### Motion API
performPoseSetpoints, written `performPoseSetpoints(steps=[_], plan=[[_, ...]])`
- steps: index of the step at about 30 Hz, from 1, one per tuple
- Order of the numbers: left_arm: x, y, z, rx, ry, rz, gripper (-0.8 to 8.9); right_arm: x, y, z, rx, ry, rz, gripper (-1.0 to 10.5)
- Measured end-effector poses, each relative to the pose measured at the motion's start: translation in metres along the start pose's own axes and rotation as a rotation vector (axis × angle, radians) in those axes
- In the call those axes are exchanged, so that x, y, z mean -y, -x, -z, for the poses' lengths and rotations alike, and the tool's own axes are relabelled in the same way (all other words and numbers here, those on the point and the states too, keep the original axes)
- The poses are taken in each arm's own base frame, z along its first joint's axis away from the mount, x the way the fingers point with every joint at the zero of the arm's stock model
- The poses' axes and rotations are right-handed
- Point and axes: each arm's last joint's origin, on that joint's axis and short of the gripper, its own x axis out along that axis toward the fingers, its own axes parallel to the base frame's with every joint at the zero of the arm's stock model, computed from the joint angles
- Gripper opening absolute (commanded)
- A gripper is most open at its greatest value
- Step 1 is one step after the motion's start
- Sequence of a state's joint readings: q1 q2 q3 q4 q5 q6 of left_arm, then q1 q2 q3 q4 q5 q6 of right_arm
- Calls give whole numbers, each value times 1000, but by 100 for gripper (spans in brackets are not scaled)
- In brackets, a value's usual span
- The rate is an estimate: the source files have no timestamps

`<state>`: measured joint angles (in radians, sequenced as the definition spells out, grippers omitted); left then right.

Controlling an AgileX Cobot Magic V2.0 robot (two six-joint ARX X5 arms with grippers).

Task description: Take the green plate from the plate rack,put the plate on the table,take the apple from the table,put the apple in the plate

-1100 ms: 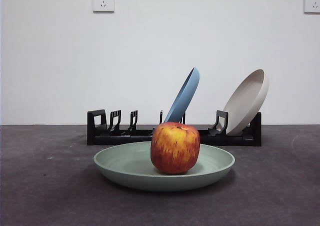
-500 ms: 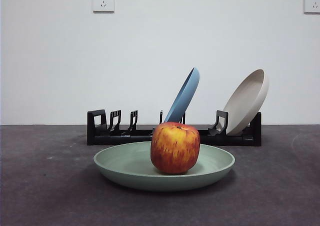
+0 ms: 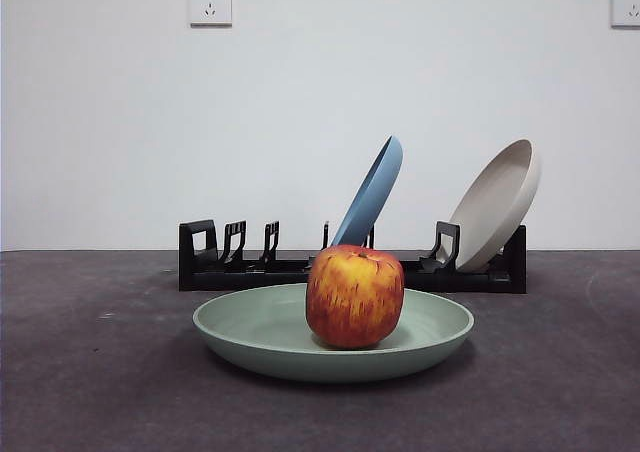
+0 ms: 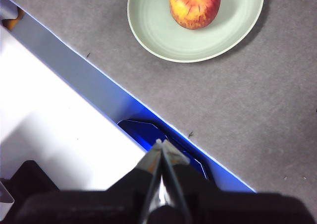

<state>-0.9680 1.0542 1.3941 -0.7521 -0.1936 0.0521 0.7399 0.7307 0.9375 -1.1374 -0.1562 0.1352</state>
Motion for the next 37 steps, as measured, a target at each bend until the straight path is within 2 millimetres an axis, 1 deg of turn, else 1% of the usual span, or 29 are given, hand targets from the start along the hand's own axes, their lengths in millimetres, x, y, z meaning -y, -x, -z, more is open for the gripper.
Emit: performPoseSetpoints(steps=[3,5,7,9,11,14,19,22,26,28,33,37], plan=[[-29,11,-12,229,23,-53,-3,0,0,0,0,0,0,0],[-45,18,-11,341,26,-88,-3,0,0,0,0,0,0,0],[-61,27,-3,447,17,-140,-3,0,0,0,0,0,0,0],[-72,36,10,521,6,-220,-3,0,0,0,0,0,0,0],[-78,46,28,573,0,-318,-3,0,0,0,0,0,0,0],[-80,58,59,614,-6,-450,-3,0,0,0,0,0,0,0],[-77,66,117,619,19,-691,-3,0,0,0,0,0,0,0],[-75,59,154,567,47,-785,-3,0,0,0,0,0,0,0],[-72,45,200,490,79,-836,-3,0,0,0,0,0,0,0],[-70,39,220,467,99,-849,-3,0,0,0,0,0,0,0],[-68,22,260,416,157,-854,-3,0,0,0,0,0,0,0],[-66,12,281,361,188,-842,-3,0,0,0,0,0,0,0]])
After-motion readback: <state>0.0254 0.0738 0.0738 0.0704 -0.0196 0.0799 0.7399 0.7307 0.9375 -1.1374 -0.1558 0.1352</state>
